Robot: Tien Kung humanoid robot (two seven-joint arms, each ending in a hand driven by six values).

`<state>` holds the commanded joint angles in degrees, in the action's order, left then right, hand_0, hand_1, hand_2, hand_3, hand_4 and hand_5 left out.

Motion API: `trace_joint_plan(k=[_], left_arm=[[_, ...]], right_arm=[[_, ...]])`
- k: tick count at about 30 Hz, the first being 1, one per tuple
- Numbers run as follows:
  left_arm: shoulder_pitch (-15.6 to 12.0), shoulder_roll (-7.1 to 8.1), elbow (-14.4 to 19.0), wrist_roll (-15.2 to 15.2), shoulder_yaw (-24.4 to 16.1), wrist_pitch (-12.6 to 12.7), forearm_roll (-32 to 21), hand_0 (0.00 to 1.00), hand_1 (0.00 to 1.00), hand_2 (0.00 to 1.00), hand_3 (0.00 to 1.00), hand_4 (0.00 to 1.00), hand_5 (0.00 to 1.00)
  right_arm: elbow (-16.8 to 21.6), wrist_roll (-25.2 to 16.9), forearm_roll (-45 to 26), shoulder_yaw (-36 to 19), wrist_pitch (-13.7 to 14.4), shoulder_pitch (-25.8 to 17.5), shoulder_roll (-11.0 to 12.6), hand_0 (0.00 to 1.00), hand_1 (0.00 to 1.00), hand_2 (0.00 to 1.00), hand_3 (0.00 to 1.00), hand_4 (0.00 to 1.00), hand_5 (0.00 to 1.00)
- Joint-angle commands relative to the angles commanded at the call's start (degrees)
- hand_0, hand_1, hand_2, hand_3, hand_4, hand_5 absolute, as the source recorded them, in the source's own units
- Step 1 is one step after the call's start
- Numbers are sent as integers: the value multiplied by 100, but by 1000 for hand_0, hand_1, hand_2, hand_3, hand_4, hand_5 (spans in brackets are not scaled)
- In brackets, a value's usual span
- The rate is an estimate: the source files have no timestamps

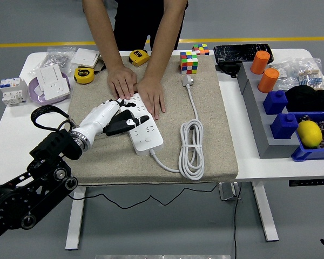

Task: Pick up the plug,place it near the board,insert it into the board,press the button

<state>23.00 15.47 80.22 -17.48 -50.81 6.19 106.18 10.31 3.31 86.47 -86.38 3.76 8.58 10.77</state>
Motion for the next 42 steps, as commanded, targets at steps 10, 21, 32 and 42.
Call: trace_joint_plan(k=[10, 21, 32, 42], left_arm=[[79, 36, -410, -1, 150, -206, -206, 998, 941, 860, 834, 998, 998], [199, 5, -543, -130, 267, -412, -75, 998, 950, 867, 806, 998, 998], [271, -39, -559, -156, 351, -450, -17, 998, 950, 864, 784, 998, 998], [254, -48, -588, -185, 371, -499, -63, 998, 956, 862, 782, 998, 998]], right_arm=[[0, -12, -40, 23, 7, 50, 2, 998, 832, 727, 744, 998, 838], [0, -7, -29, 10, 1, 52, 6, 998, 832, 727, 743, 998, 839], [0, -12, -31, 22, -1, 67, 11, 998, 832, 726, 743, 998, 840], [0, -5, -7, 9, -3, 37, 11, 998, 833, 726, 743, 998, 842]])
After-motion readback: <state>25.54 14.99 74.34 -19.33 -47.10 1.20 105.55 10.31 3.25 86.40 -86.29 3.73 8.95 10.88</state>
